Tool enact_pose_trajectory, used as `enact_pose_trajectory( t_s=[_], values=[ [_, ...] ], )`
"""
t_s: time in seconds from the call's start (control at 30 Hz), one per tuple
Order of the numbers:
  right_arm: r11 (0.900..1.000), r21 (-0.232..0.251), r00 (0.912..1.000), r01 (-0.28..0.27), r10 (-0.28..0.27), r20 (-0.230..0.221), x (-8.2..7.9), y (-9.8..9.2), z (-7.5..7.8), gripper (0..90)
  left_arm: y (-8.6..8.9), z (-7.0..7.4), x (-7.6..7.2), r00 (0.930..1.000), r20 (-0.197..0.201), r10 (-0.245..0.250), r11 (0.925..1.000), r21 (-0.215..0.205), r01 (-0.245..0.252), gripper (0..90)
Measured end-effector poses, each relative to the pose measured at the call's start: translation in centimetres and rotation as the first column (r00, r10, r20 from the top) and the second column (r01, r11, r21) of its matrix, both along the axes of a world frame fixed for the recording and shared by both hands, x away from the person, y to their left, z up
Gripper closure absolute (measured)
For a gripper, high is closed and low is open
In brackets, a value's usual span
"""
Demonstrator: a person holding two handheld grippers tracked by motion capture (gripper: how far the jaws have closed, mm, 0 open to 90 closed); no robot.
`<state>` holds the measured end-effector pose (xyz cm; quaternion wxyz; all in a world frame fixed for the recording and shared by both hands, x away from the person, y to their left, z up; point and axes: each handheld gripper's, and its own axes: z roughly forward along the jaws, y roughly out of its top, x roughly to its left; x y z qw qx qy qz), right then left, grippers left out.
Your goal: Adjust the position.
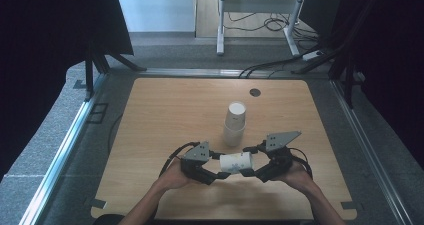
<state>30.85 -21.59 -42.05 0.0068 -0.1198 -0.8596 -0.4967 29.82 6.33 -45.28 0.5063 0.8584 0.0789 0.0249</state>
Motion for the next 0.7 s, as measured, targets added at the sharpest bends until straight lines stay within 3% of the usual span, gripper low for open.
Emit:
enact_pose_trajectory(
  t_s=[0.17,0.3,0.33,0.37,0.43,0.47,0.5,0.6,0.63,0.7],
  values=[
    [0.997,-0.082,0.9996,0.008,-0.005,0.027,0.0,0.0,0.4,19.1,-0.1,0.3,0.2,1.0,0.001,0.001,0.9983,0.058,-0.001,37.6],
    [0.987,-0.162,0.999,0.004,0.003,0.045,-0.1,0.4,0.7,17.4,-0.3,0.6,0.4,1.0,0.008,-0.002,0.9931,0.117,0.001,37.5],
    [0.987,-0.162,0.999,0.004,0.003,0.045,-0.1,0.4,0.7,17.4,-0.3,0.7,0.5,0.9999,0.009,-0.003,0.9912,0.133,0.002,37.5],
    [0.978,-0.207,0.9981,0.004,0.008,0.061,-0.1,0.6,0.8,16.9,-0.5,0.9,0.6,0.9999,0.016,-0.005,0.9869,0.162,0.002,37.5],
    [0.969,-0.245,0.9973,0.002,0.016,0.072,-0.1,1.0,1.0,16.8,-0.6,1.0,0.6,0.9999,0.016,-0.005,0.9854,0.17,0.002,37.5],
    [0.963,-0.269,0.9965,0.005,0.017,0.082,-0.1,1.2,1.0,16.6,-0.7,1.2,0.7,0.9997,0.022,-0.009,0.9807,0.195,0.004,37.5],
    [0.963,-0.269,0.9965,0.005,0.017,0.082,-0.1,1.2,1.0,16.6,-0.7,1.2,0.7,0.9997,0.022,-0.009,0.9807,0.195,0.004,37.5],
    [0.944,-0.331,0.995,0.001,0.032,0.095,-0.2,1.8,1.2,16.4,-0.9,1.6,0.8,0.9998,0.019,-0.009,0.9761,0.217,0.005,37.5],
    [0.928,-0.373,0.9937,0.001,0.041,0.105,-0.2,2.2,1.2,16.3,-0.9,1.7,0.8,0.9997,0.022,-0.012,0.9741,0.226,0.007,37.5],
    [0.915,-0.404,0.9924,0.003,0.047,0.114,-0.2,2.5,1.2,16.3,-1.0,1.8,0.9,0.9996,0.024,-0.012,0.9705,0.241,0.006,37.5]
  ],
)
